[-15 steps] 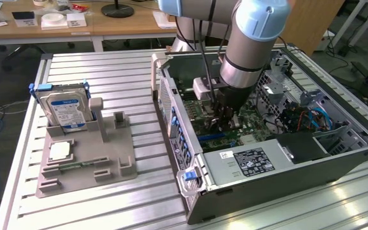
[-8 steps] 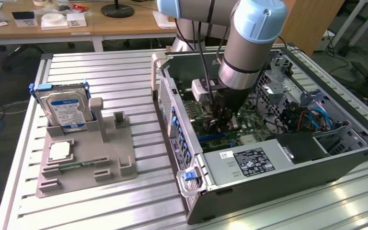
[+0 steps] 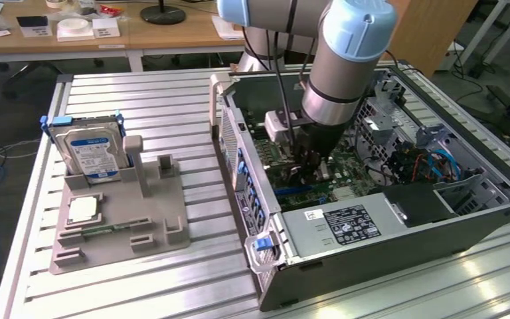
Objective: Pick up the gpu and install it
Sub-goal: 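Insert the gpu into the slot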
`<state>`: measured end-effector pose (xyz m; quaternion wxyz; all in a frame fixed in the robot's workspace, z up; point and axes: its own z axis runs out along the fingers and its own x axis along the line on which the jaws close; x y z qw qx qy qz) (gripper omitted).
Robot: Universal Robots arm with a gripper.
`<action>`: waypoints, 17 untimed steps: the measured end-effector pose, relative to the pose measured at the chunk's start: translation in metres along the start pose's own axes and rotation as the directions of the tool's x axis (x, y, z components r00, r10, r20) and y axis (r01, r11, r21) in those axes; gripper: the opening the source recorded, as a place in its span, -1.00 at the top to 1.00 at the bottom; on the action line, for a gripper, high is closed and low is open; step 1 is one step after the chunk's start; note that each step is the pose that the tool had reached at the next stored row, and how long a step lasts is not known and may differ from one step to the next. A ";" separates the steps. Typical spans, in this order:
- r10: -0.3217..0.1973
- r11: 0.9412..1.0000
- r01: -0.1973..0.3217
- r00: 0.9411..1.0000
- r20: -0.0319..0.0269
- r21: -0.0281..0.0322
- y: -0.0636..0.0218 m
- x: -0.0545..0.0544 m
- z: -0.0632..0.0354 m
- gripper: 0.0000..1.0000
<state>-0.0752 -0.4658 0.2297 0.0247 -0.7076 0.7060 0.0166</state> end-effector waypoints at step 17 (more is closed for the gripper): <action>0.000 1.000 0.000 1.000 0.002 0.000 0.0009 0.000 0.0044 0.44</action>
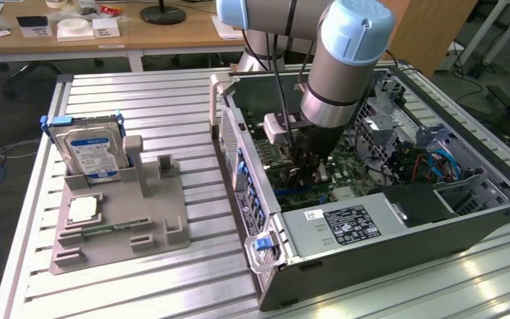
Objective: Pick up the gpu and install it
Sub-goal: 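Insert the gpu into the slot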
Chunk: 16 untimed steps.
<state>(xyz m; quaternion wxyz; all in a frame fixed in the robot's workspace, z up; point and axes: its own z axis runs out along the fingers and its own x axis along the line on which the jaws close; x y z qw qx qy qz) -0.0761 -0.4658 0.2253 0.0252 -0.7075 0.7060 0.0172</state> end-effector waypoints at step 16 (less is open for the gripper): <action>0.000 1.000 0.000 1.000 0.000 0.000 0.0000 0.002 0.0011 0.44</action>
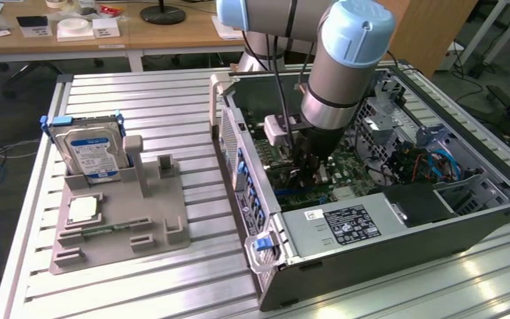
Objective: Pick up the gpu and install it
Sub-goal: 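Insert the gpu into the slot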
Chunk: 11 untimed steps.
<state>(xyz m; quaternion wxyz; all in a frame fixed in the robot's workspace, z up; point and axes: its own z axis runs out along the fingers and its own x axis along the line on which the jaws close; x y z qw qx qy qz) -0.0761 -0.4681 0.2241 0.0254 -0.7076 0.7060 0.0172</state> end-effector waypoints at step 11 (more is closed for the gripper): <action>0.000 1.000 0.000 1.000 0.000 -0.004 -0.0001 0.000 0.0026 0.44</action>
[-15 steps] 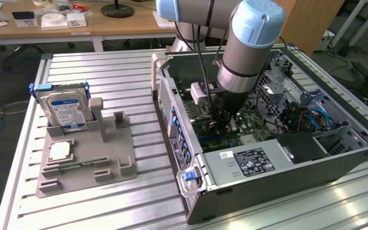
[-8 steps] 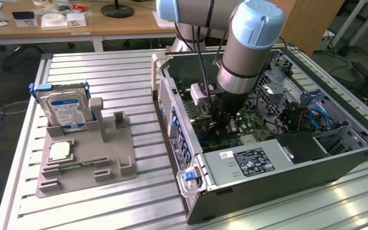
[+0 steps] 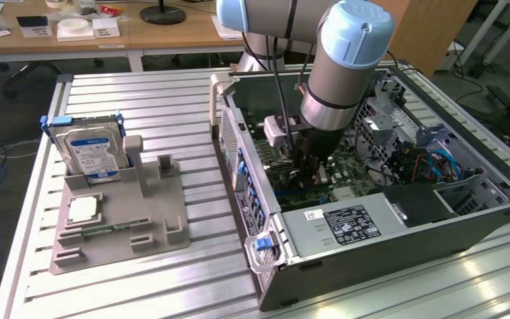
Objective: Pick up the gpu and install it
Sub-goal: 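Insert the gpu into the slot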
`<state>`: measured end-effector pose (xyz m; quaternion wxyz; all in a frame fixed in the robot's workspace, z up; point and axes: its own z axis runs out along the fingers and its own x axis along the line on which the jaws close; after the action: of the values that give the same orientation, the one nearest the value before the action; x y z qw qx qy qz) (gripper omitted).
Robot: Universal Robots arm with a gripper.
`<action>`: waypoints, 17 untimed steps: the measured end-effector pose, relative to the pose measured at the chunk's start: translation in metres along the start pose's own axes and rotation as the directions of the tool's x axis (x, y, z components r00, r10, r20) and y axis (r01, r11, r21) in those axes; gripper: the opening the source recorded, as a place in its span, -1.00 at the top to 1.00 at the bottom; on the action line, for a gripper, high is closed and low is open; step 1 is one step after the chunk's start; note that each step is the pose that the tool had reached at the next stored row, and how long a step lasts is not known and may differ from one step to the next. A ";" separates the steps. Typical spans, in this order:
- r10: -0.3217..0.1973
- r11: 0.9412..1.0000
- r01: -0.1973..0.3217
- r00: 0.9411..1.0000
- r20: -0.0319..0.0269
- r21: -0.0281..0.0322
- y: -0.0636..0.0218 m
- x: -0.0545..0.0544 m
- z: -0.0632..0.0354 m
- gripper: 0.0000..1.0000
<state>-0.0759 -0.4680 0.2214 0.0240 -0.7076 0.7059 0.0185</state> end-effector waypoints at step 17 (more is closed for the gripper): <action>0.001 1.000 -0.001 1.000 0.000 -0.012 0.0003 0.001 0.0075 0.44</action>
<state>-0.0761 -0.4681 0.2139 0.0196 -0.7074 0.7062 0.0226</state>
